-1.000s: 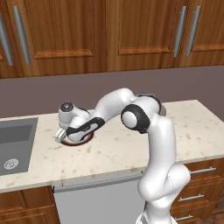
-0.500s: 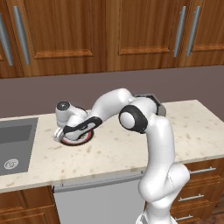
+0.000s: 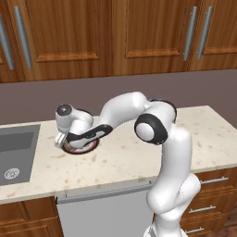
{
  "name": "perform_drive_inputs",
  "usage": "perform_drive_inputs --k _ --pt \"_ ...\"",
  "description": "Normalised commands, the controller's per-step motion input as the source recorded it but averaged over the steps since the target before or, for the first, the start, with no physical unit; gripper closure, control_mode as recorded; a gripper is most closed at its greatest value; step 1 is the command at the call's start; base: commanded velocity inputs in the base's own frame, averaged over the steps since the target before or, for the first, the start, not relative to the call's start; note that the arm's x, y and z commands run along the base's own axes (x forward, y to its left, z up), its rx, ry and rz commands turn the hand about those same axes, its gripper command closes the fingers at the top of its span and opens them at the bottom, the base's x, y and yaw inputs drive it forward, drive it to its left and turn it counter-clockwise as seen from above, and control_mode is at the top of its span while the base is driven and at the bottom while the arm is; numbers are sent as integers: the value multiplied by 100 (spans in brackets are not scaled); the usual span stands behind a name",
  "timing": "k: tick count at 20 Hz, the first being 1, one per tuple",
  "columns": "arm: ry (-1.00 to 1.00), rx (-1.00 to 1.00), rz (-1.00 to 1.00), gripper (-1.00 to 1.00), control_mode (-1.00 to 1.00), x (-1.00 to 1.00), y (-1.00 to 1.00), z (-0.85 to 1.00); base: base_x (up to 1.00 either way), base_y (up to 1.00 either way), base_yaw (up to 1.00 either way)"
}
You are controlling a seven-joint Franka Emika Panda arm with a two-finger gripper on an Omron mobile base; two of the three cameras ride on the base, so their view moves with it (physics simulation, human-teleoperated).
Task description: Pick the avocado and bread from the counter and place them on the plate. Then pick the jam from the cabinet and place it next to the plate. Lastly close the cabinet door.
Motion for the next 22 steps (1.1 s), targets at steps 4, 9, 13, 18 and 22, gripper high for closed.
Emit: perform_drive_inputs --k 4,9,13,18,22 --pt "-14 0 1 -100 -100 -59 -1 55 0 0 0" --pt "-7 -1 0 -100 -100 -46 -19 22 0 0 0" --pt "-5 0 -4 -100 -100 -33 -48 24 0 0 0" --pt "-2 0 -7 -100 -100 -29 -63 26 0 0 0" --pt "0 2 -9 -100 -100 -28 -66 29 0 0 0"
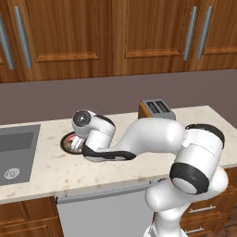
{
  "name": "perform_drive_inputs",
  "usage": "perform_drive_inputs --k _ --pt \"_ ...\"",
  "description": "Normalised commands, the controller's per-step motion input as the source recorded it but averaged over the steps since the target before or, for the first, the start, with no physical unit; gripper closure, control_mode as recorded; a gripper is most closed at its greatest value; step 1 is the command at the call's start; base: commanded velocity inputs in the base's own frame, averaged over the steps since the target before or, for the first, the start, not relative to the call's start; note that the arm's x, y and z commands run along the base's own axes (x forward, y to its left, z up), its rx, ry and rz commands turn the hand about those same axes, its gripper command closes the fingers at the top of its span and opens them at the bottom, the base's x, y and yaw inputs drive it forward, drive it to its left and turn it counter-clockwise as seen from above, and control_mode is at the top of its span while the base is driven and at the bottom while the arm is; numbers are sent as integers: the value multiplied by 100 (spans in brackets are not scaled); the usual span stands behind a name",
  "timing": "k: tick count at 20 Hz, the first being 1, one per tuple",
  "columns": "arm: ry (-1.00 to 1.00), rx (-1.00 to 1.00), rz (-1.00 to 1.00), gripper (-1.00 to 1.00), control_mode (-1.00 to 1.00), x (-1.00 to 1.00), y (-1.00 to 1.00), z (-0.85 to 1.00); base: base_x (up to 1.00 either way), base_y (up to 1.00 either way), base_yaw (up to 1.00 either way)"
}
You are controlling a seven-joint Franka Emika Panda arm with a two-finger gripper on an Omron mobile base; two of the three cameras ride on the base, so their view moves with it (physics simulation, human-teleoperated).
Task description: Pick the avocado and bread from the counter and place them on the plate. Then pick the jam from the cabinet and place it next to the plate. Lastly close the cabinet door.
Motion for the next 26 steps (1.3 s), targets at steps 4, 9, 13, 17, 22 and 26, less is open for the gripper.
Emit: perform_drive_inputs --k 4,9,13,17,22,26 --pt "0 13 -13 -100 -100 -33 -64 20 0 0 0" --pt "0 19 -15 -100 -100 -31 -57 9 0 0 0" --pt "0 15 -17 -100 -100 -20 -48 4 0 0 0" --pt "0 16 -17 -100 -100 -21 -44 6 0 0 0" --pt "0 18 -17 -100 -100 -20 -46 12 0 0 0" --pt "0 20 -17 -100 -100 -11 -45 21 0 0 0"
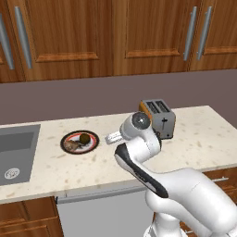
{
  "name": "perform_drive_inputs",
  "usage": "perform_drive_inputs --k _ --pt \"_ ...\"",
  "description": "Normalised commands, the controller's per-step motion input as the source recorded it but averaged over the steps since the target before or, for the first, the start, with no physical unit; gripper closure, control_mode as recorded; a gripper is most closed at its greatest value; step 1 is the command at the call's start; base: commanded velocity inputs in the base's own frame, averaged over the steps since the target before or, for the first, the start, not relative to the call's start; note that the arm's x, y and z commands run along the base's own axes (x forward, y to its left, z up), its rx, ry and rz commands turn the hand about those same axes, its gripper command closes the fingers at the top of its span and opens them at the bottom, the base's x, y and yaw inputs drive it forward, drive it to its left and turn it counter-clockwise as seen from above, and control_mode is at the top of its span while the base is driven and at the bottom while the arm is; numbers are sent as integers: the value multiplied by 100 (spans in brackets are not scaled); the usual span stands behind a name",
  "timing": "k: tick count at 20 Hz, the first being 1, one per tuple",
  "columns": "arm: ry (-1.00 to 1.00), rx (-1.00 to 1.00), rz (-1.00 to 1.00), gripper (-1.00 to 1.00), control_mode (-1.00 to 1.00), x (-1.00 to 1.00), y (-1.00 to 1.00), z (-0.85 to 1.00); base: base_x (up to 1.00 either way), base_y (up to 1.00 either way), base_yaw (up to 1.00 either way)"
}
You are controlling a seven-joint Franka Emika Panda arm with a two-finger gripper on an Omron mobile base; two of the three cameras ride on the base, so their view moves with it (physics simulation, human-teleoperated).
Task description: Pick the avocado and bread from the counter and place them on the plate. Then pick the jam from the cabinet and place it next to the plate. Lastly close the cabinet door.
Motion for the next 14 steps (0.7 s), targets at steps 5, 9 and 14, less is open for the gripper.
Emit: perform_drive_inputs --k 5,9,14 --pt "2 14 -13 -100 -100 -13 -40 18 0 0 0" --pt "2 6 -9 -100 -100 -21 -37 17 0 0 0" --pt "1 1 -2 -100 -100 -8 -33 4 0 0 0"
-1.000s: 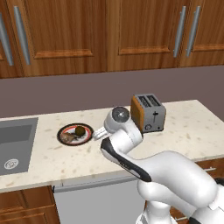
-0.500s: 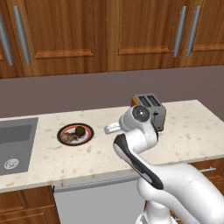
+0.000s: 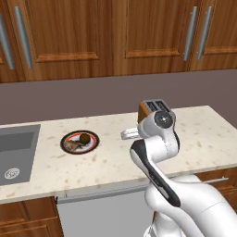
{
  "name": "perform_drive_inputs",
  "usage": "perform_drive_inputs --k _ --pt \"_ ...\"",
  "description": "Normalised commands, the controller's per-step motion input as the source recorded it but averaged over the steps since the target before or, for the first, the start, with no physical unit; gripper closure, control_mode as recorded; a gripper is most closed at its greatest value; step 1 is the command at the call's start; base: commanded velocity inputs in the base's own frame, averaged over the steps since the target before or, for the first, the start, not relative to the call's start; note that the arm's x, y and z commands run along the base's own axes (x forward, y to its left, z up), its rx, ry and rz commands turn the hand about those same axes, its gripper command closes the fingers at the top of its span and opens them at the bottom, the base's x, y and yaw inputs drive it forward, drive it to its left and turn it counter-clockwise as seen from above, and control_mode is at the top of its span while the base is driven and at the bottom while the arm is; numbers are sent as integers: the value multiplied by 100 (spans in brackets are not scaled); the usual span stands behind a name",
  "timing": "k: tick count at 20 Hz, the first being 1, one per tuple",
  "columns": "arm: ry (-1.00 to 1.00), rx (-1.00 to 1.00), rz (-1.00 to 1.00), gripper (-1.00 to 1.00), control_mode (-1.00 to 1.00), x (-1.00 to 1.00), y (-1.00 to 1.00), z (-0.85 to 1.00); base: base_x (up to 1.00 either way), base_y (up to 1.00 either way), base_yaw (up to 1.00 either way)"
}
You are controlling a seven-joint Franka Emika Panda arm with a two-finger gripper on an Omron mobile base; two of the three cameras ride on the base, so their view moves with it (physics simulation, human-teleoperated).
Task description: Pick the avocado and bread from the counter and place them on the plate. Then pick the jam from the cabinet and place it next to the plate. Lastly close the cabinet door.
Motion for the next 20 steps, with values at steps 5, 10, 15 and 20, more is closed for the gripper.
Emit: perform_drive_inputs --k 5,10,15,20 --pt "0 0 0 -100 -100 -17 -34 5 0 0 0" --pt "0 0 0 -100 -100 -25 -34 3 0 0 0" --pt "0 1 0 -100 -100 -30 -28 3 0 0 0" --pt "0 0 0 -100 -100 -17 -3 1 0 0 0"
